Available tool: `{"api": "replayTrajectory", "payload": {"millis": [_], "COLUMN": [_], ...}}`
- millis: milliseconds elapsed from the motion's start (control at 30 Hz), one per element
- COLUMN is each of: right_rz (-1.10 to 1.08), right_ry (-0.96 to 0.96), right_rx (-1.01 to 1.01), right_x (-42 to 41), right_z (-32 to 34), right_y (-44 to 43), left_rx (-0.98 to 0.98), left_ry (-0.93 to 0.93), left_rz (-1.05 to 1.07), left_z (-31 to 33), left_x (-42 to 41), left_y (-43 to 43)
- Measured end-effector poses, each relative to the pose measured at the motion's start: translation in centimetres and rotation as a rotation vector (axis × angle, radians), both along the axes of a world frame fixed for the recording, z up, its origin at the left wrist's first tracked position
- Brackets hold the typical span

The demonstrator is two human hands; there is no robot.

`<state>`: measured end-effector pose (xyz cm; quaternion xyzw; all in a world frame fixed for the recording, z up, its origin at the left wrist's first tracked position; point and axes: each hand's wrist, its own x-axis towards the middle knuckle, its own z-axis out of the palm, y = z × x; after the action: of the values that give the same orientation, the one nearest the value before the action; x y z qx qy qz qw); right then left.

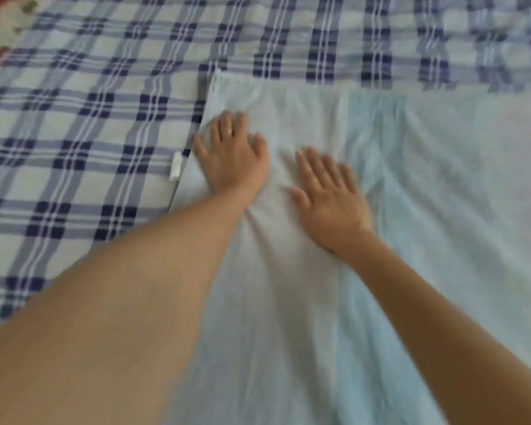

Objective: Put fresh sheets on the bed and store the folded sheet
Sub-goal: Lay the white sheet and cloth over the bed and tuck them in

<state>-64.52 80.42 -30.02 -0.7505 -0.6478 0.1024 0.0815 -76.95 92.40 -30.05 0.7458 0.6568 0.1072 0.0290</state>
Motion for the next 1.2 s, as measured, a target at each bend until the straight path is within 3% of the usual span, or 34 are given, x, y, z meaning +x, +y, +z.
{"api": "replayTrajectory", "payload": {"millis": [100,200,300,367,433,467,567,733,800,900,967,1100,1200], "right_rz": [-0.148,-0.258,-0.325,-0.189,-0.054,-0.085,-0.455,-0.941,-0.813,-0.146,-0.002,-0.532,-0.706], "right_ry": [-0.096,-0.103,-0.013,-0.021,-0.078,-0.086,-0.099,-0.027,-0.114,-0.062,0.004,0.072,0.114], "right_rx": [0.042,0.001,-0.095,-0.101,-0.122,-0.13,-0.247,-0.4,-0.381,-0.308,-0.327,-0.513,-0.561], "right_x": [1.9,2.0,0.2,-0.6,0.7,2.0,6.3,5.9,3.7,-2.9,-5.9,-6.7,-6.8], "right_z": [-0.3,-0.4,0.1,0.5,1.2,1.4,3.0,4.4,4.4,4.2,4.1,5.0,6.3], "right_y": [-10.1,-11.4,-11.2,-15.5,-21.8,-24.7,-35.0,-42.7,-43.1,-48.0,-54.8,-67.1,-69.6], "left_rx": [-0.109,-0.225,-0.176,-0.143,-0.127,-0.121,-0.212,-0.391,-0.394,-0.338,-0.349,-0.382,-0.49], "left_ry": [-0.02,-0.094,0.053,0.207,0.245,0.245,0.244,0.118,0.096,0.184,0.287,0.335,0.302], "left_rz": [-0.063,-0.171,-0.474,-0.568,-0.498,-0.438,-0.315,-0.04,-0.121,-0.562,-0.698,-0.586,-0.466], "left_z": [0.5,1.3,1.7,1.4,0.9,0.9,1.4,3.3,3.4,2.8,2.9,2.6,3.6], "left_x": [-0.6,-2.2,-4.7,-7.7,-11.2,-12.4,-14.1,-12.3,-10.7,-12.0,-15.4,-23.5,-26.0], "left_y": [-2.1,-9.9,-22.3,-28.7,-31.0,-31.0,-34.0,-38.7,-41.7,-51.0,-56.5,-62.4,-63.1]}}
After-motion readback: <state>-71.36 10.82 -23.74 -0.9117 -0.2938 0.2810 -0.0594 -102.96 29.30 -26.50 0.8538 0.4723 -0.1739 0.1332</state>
